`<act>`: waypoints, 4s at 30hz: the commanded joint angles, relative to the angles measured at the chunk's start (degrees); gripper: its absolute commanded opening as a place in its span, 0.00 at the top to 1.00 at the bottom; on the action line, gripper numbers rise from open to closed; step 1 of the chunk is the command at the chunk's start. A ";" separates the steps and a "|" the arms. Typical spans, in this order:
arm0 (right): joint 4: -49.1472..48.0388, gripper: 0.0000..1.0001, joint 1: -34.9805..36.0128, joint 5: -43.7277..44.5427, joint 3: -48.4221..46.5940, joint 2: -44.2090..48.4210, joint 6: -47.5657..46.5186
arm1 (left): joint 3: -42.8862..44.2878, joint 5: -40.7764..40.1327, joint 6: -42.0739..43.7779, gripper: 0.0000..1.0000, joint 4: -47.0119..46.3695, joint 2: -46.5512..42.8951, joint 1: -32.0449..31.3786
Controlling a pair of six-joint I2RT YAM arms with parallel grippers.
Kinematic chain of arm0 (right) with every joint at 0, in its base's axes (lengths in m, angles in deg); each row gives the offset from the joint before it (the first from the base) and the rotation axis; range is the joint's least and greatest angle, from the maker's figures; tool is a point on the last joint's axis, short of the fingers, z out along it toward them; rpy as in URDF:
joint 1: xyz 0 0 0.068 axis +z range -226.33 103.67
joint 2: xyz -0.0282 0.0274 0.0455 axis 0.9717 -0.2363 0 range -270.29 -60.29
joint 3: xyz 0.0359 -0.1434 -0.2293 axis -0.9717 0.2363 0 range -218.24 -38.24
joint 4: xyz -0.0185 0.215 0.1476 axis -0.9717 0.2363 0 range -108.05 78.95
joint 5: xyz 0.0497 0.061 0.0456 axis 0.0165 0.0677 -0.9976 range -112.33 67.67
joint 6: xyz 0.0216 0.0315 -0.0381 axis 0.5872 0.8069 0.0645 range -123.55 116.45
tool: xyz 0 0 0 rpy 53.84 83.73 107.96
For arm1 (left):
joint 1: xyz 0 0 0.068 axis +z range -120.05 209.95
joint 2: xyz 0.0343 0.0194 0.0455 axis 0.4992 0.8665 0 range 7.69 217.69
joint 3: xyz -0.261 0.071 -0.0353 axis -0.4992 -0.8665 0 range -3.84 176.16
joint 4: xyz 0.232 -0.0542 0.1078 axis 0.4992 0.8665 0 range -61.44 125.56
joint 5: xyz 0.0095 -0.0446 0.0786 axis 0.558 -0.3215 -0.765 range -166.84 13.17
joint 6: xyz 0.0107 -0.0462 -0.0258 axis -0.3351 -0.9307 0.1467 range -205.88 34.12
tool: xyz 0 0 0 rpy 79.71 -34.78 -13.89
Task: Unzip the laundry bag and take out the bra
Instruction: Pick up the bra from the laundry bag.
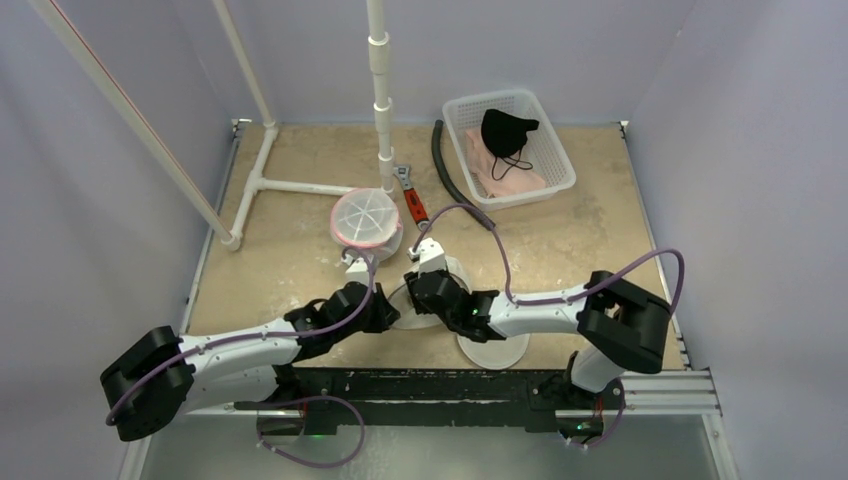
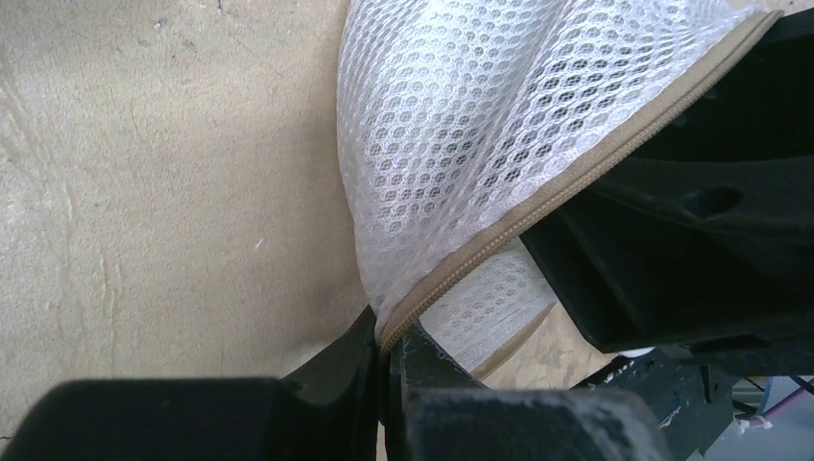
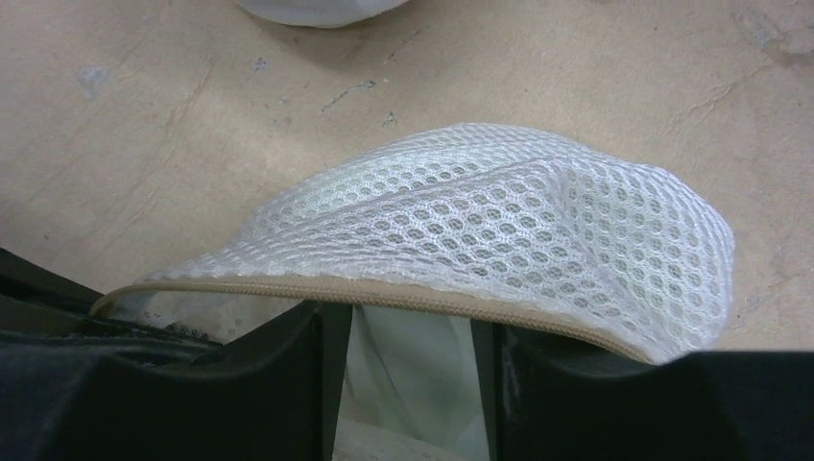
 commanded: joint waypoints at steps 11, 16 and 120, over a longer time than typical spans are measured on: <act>-0.98 0.37 0.53 -6.49 -1.38 -1.59 -2.06 | -0.48 0.45 -0.92 1.00 -0.73 -1.02 -0.08; 3.67 0.49 0.51 0.23 -2.89 -3.91 1.00 | -0.47 0.62 -0.95 1.00 -0.39 -1.71 -0.02; 23.50 1.00 -1.05 17.00 -30.48 27.17 17.99 | 30.08 -10.58 41.35 0.17 -14.79 -5.27 -11.93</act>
